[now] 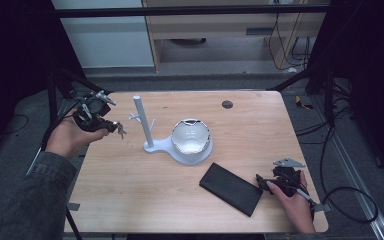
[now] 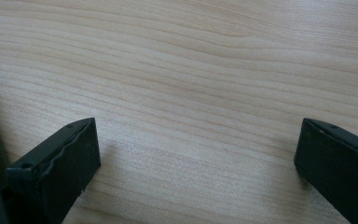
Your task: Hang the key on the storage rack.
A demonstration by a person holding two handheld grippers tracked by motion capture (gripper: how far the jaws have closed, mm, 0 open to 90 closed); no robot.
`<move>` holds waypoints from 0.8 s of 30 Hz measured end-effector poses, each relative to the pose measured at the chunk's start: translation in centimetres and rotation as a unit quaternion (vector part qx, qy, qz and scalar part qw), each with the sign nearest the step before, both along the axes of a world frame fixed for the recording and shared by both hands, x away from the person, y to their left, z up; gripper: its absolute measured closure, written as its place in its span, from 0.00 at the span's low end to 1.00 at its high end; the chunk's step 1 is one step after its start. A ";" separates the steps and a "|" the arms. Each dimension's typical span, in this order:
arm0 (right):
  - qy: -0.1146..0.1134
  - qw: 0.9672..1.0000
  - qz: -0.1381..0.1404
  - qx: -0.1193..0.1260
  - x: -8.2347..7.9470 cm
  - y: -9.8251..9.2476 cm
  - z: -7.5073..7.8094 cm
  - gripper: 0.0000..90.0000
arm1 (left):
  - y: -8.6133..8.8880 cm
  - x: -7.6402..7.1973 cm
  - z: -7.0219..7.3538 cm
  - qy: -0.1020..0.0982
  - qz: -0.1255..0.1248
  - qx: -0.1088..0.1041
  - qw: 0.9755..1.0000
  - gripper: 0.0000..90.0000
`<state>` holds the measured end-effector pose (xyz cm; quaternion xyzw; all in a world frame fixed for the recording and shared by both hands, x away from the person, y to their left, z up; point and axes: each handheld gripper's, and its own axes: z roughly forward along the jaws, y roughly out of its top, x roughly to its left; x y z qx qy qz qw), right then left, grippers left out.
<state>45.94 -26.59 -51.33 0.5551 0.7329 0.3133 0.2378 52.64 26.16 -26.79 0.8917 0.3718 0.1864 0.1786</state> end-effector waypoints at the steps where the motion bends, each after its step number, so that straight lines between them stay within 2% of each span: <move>1: 0.000 1.000 0.000 0.000 0.0 0.0 0.0 0.01 | 0.0 0.0 0.0 -0.001 0.000 0.000 1.000 0.93; 7: 0.000 1.000 0.000 0.000 0.0 0.0 0.0 0.01 | -0.1 -0.2 0.2 0.003 0.004 0.000 1.000 0.93; 24: 0.000 1.000 0.000 0.000 0.0 0.0 0.0 0.00 | -0.8 0.6 0.8 0.000 0.003 0.000 1.000 0.93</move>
